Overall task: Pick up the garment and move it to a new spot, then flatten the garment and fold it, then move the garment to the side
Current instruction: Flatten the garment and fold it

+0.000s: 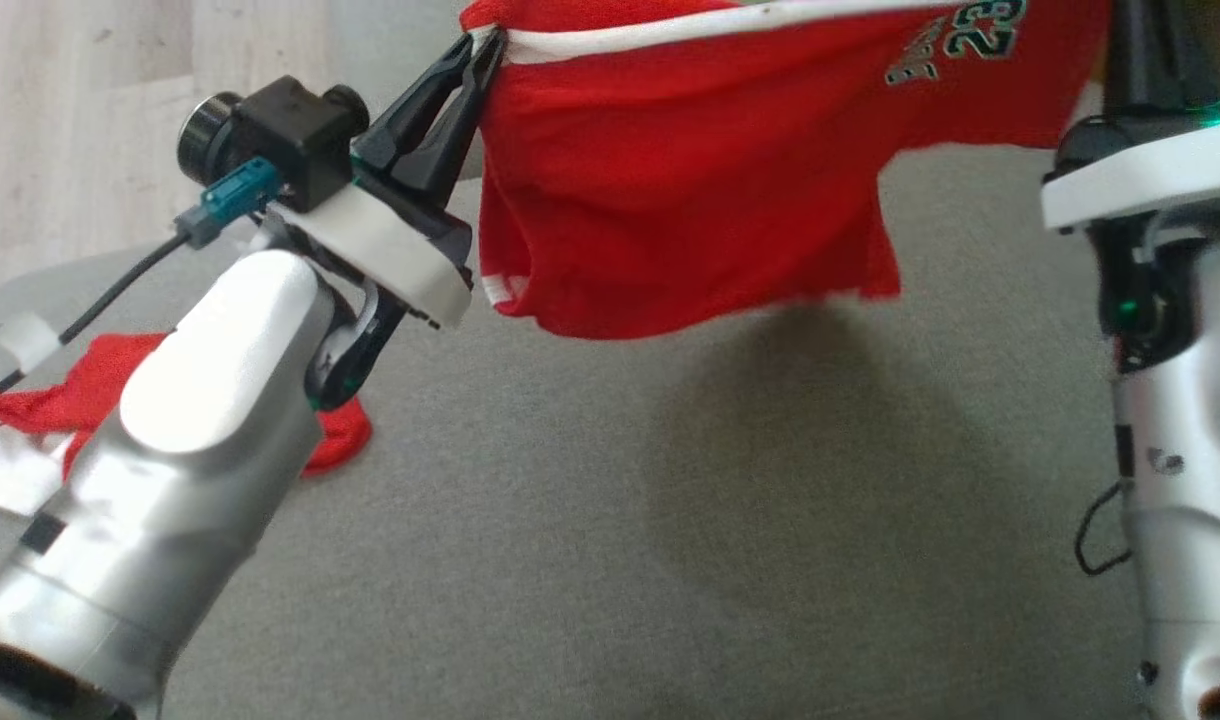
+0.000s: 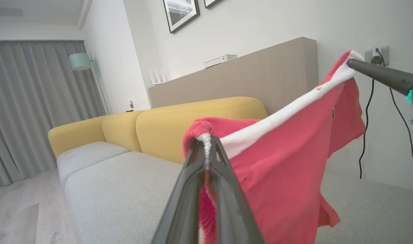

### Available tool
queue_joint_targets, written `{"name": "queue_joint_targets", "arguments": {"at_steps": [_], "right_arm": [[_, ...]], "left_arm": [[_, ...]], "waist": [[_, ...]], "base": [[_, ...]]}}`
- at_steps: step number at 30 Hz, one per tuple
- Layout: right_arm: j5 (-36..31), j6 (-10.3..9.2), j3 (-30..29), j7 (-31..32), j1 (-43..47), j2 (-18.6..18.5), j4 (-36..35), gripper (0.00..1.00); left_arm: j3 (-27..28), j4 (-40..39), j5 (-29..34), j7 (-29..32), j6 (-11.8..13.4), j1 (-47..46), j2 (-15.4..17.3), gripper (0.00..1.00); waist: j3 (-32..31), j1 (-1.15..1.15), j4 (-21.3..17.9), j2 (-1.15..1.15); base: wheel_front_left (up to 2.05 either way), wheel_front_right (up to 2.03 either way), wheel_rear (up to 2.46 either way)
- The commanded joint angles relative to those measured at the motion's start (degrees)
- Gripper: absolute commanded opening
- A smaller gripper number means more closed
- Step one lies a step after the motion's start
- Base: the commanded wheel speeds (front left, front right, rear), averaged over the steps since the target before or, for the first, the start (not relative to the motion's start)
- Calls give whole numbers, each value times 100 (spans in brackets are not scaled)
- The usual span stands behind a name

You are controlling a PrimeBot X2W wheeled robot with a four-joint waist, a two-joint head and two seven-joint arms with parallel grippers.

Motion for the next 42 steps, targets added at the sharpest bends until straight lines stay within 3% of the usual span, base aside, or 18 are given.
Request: {"name": "queue_joint_targets", "arguments": {"at_steps": [1,6,11,17,20,25,32,38,42], "right_arm": [[66,-4,52,75,-126,-16,-263,0],[84,-4,-84,525,513,-168,-833,0],[56,-4,-201,1020,1137,-450,-1587,0],[97,-4,-235,1385,780,-609,-1837,0],[115,-4,-35,1350,11,-693,-1311,0],[-240,-4,559,845,-1718,-949,218,0],[-660,-4,464,-385,-3593,-665,2251,0],[-611,-4,806,-766,-3200,-723,3101,0],[-138,-4,1068,-767,-2564,-833,3402,0]], "left_arm": [[258,-204,-47,30,-17,-229,253,0],[500,-781,-562,90,154,318,278,0],[484,-1496,-677,425,379,665,497,0],[623,-1672,-686,796,476,345,784,0],[673,-1309,-609,867,351,-264,736,0],[712,-219,-370,726,147,-1653,424,0],[883,1242,60,-523,116,-3160,-134,0],[530,1670,94,-737,-38,-2770,-428,0],[137,1606,60,-777,-76,-1999,-489,0]], "waist": [[-73,1,78,0],[-27,1,198,0],[280,1,290,0],[1094,1,182,0],[1593,1,128,0],[2192,1,113,0],[2327,1,114,0],[2190,1,199,0],[2088,1,267,0]], "base": [[0,0,0],[0,0,0],[0,0,0],[0,0,0],[0,0,0],[0,0,0],[0,0,0],[0,0,0],[0,0,0]]}}
